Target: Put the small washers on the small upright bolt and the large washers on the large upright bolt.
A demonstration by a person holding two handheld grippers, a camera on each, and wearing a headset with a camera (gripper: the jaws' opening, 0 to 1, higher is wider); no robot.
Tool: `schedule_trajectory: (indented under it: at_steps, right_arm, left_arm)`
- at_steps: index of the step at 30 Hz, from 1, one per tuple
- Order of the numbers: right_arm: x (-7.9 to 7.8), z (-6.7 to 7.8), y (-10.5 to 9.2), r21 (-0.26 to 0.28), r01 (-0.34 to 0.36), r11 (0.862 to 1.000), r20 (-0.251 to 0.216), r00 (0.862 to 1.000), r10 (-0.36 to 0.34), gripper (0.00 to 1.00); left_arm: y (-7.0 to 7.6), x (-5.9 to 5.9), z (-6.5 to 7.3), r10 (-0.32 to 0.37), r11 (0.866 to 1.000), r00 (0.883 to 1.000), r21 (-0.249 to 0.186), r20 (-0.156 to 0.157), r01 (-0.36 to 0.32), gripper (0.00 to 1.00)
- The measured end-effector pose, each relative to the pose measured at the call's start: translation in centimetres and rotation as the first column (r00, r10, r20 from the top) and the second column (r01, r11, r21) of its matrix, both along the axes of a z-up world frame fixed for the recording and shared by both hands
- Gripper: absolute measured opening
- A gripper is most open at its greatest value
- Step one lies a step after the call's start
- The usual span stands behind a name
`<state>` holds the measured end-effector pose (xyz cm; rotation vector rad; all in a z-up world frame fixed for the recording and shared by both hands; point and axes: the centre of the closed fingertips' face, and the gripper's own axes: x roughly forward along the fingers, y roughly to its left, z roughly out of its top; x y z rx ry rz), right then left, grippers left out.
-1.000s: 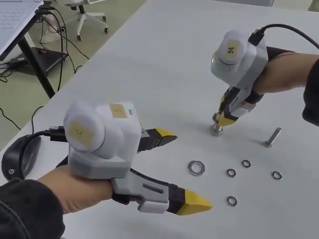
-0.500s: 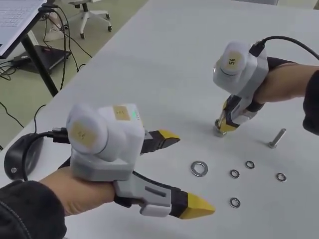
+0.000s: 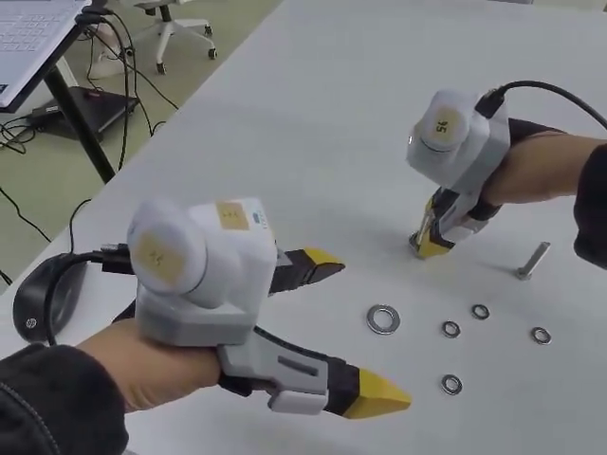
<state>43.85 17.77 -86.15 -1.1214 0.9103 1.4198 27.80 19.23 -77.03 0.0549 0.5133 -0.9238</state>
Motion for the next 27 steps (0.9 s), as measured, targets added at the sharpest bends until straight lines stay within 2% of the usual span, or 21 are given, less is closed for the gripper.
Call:
schedule_trajectory:
  at_steps: [12, 21, 23, 25, 27]
  right_arm:
    - [0.3, -0.2, 0.2, 0.021, 0.018, 1.0, -0.012, 1.0, -0.018, 0.24]
    - [0.2, 0.2, 0.3, 0.05, 0.047, 0.998, -0.036, 0.998, -0.045, 0.32]
    - [0.3, 0.4, 0.1, 0.059, 0.052, 0.997, -0.029, 0.998, -0.05, 0.34]
    - [0.0, 0.7, 0.0, 0.069, 0.068, 0.995, -0.054, 0.996, -0.064, 0.38]
    - [0.2, 0.9, -0.3, 0.082, 0.078, 0.994, -0.047, 0.996, -0.075, 0.42]
  left_arm:
    - [0.1, 0.0, -0.1, 0.001, 1.0, 1.0, 0.001, -0.002, -0.001, 0.83]
    - [0.0, 0.1, 0.0, 0.0, 1.0, 1.0, -0.002, -0.004, 0.0, 0.83]
    - [0.0, 0.1, 0.1, 0.001, 1.0, 1.0, -0.006, -0.004, -0.001, 0.83]
    - [-0.1, 0.2, 0.1, 0.001, 1.0, 1.0, -0.011, -0.003, -0.001, 0.83]
    - [-0.1, 0.2, 0.2, -0.001, 1.0, 1.0, -0.01, -0.001, 0.001, 0.83]
